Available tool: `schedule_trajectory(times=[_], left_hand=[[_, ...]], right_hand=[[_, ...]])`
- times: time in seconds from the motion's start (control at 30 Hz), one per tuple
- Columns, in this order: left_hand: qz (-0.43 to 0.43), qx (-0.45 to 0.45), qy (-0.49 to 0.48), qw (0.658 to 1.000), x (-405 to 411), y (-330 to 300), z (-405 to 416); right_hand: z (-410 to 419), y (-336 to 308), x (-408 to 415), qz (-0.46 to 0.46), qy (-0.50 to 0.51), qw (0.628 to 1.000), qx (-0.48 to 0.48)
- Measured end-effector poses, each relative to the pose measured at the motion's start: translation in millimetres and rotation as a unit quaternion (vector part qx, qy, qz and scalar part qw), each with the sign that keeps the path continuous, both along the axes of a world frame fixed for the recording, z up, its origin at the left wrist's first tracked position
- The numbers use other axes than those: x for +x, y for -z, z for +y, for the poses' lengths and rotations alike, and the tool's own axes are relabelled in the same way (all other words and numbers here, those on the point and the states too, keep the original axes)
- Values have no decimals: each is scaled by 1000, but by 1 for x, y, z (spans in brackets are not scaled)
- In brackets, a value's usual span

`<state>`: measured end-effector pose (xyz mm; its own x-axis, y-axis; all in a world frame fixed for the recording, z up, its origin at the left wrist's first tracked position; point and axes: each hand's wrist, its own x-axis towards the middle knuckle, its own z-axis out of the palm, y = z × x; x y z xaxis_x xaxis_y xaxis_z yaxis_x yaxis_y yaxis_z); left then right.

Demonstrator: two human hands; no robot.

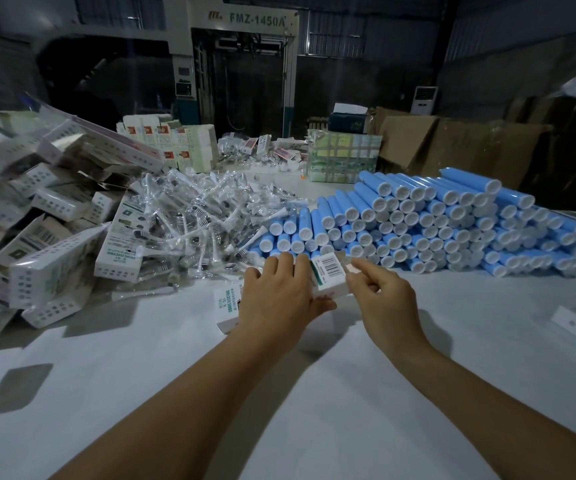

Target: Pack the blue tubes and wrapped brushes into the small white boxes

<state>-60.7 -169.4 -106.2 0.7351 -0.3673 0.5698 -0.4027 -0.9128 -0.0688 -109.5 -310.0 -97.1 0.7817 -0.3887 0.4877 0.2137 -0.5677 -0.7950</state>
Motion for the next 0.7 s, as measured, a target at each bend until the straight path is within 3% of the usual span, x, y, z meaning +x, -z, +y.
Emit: schedule_trajectory(times=[0.23,0.37,0.7], left_hand=[[11,36,21,999,-4,3,-6],[7,34,19,999,-5,3,-6],[-7,31,13,999,-3,4,-3]], right_hand=[[0,-6,2,140,42,986,-77],[2,-3,0,108,36,992,-47],[8,0,1,82,33,990,-109]])
